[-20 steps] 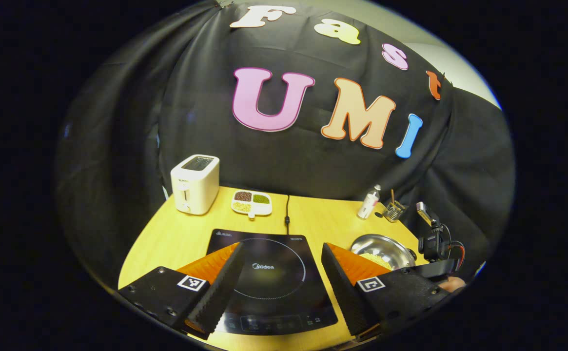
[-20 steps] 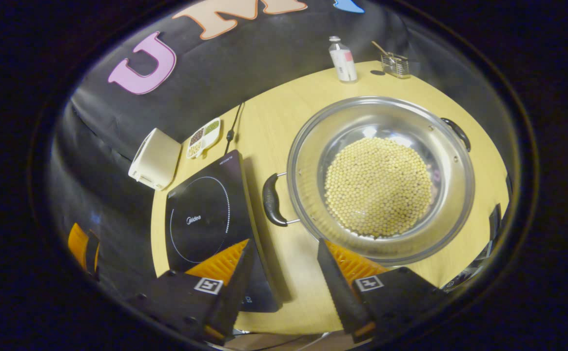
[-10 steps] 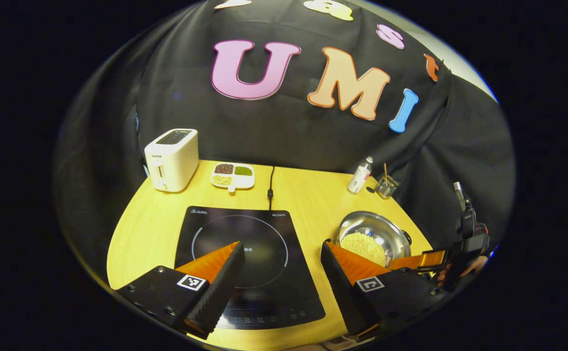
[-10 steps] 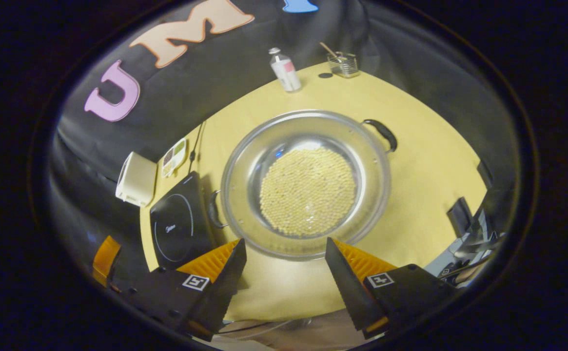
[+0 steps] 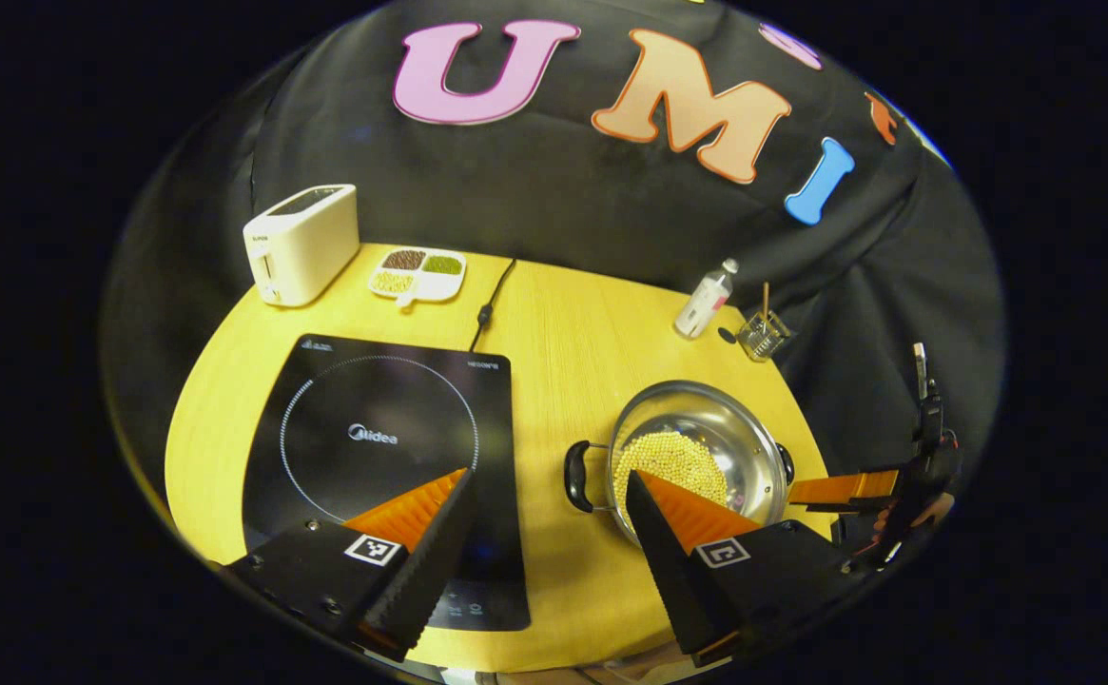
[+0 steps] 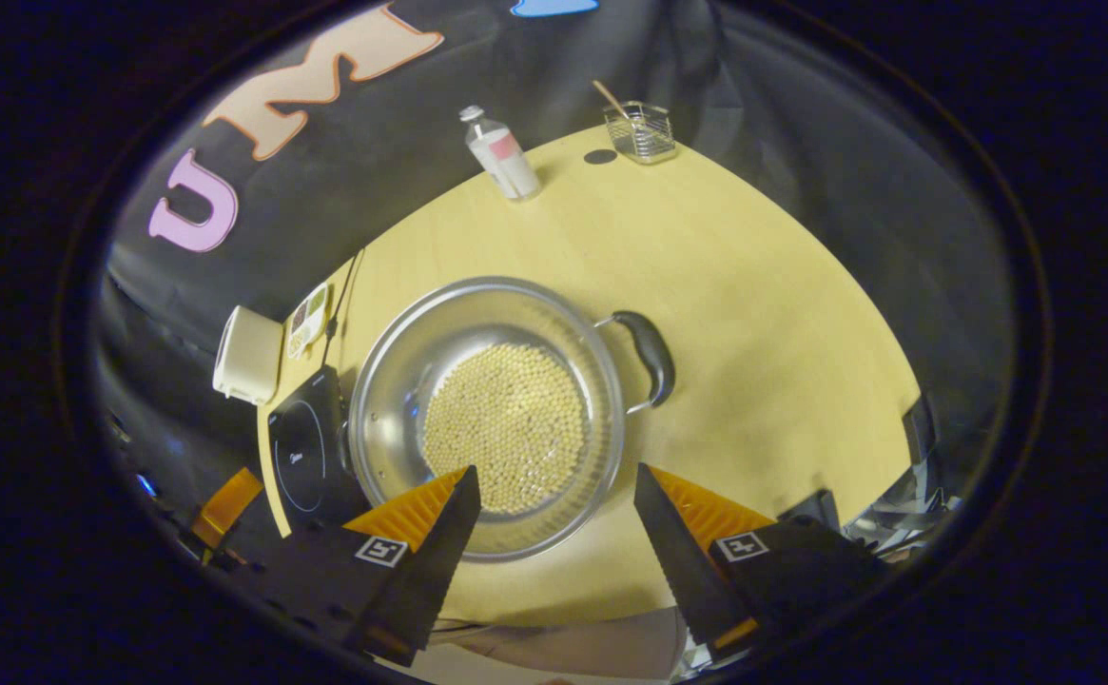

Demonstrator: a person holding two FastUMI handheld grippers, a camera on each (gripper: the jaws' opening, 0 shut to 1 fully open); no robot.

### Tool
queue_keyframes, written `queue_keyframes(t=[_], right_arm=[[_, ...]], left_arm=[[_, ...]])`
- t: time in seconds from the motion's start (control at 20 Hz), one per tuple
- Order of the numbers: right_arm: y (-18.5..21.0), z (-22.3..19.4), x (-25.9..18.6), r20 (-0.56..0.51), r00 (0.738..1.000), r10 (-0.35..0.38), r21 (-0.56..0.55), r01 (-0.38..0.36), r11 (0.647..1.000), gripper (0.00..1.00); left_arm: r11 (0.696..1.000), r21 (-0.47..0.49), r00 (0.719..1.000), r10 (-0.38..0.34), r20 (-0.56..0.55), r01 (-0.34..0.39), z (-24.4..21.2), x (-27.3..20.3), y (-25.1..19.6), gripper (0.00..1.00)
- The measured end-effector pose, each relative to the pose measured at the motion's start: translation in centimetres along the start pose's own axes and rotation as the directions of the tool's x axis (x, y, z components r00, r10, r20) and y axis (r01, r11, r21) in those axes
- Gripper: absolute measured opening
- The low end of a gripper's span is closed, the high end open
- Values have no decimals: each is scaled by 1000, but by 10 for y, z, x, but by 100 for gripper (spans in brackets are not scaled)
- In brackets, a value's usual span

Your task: First push the handle of the pot to place it horizontally, then grasp the pot with both hands and set it on the induction cooktop.

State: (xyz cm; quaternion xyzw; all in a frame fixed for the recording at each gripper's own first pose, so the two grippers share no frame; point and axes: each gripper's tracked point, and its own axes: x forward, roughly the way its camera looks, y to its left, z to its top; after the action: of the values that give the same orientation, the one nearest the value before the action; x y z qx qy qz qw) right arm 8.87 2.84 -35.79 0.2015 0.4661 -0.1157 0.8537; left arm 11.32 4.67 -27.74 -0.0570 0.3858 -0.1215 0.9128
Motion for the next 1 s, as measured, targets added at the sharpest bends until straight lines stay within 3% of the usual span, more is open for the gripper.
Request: queue_keyframes(t=[0.3, 0.35, 0.4, 0.6, 0.65, 0.8, 0.85, 1.0], right_arm=[[-36, 31, 36, -98, 994, 51, 12, -50, 999, 94], [-36, 33, 42, -114, 991, 67, 6, -67, 998, 100], [-36, 34, 48, -131, 988, 80, 0, -81, 997, 94], [-33, 35, 69, -202, 970, 134, -17, -140, 990, 92], [-33, 35, 74, -215, 967, 139, -23, -148, 989, 98], [-33, 35, 89, -257, 954, 156, -20, -167, 986, 98], [-32, 35, 94, -272, 948, 163, -18, -174, 985, 89], [-28, 31, 105, -312, 931, 189, -10, -202, 979, 89]], left_arm=[[998, -55, 989, -7, -149, -1, -22, 54, -24, 97], [998, -59, 985, -9, -172, -1, -26, 61, -27, 97], [998, -55, 981, -6, -195, -5, -29, 69, -29, 98], [1000, -14, 963, 19, -270, -24, -39, 89, -30, 97], [999, -8, 956, 27, -292, -31, -42, 92, -29, 97], [999, 8, 939, 39, -340, -38, -50, 102, -32, 97], [999, 10, 935, 42, -352, -41, -52, 105, -32, 97], [998, 17, 919, 68, -389, -66, -56, 115, -27, 96]])
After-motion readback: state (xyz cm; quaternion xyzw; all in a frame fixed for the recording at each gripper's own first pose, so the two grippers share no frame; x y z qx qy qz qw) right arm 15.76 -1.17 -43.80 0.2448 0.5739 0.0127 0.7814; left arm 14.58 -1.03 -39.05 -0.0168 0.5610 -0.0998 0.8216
